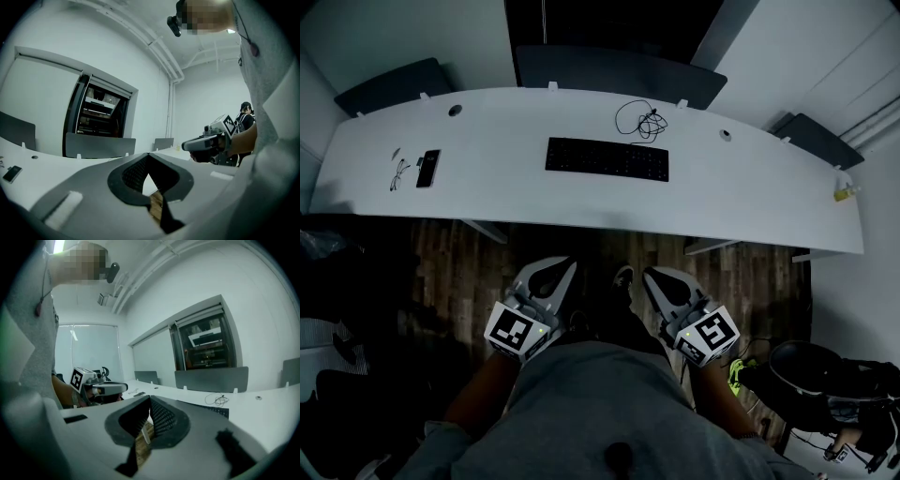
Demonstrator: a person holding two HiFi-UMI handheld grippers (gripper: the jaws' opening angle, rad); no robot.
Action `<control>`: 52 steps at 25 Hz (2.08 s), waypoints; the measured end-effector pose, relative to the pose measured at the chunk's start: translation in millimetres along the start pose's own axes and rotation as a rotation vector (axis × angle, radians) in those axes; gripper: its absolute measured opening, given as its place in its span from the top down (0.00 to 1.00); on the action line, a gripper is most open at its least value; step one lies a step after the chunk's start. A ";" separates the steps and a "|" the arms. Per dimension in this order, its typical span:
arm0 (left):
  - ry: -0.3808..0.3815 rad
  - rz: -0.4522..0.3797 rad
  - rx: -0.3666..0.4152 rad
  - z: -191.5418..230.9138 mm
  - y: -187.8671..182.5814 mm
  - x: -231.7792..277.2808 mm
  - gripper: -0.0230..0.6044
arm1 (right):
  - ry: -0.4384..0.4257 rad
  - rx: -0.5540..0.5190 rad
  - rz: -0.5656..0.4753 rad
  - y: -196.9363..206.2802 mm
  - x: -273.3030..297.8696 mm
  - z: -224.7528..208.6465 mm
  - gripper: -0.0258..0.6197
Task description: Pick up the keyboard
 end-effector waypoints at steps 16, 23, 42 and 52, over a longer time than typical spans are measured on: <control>-0.040 0.020 0.001 49.0 -22.2 76.5 0.96 | -0.036 -0.014 -0.037 7.5 58.4 -96.2 0.94; -0.068 0.036 -0.017 67.9 -41.1 125.6 0.96 | -0.031 -0.010 -0.035 9.7 78.3 -148.1 0.94; -0.207 0.086 -0.012 96.5 -49.7 217.8 0.96 | -0.077 0.039 -0.018 45.2 93.0 -265.7 0.94; -0.281 0.094 -0.023 107.8 -50.9 239.9 0.96 | -0.100 0.059 0.005 67.7 100.6 -301.6 0.94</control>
Point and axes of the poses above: the fingertips, and each gripper's own axes: x forward along the fingers, z to its left, y out of its underside, the point moved 6 cm from there along -x, backward along the fingers, and after that the axes turned 13 degrees about -x, right-handed, at the moved point
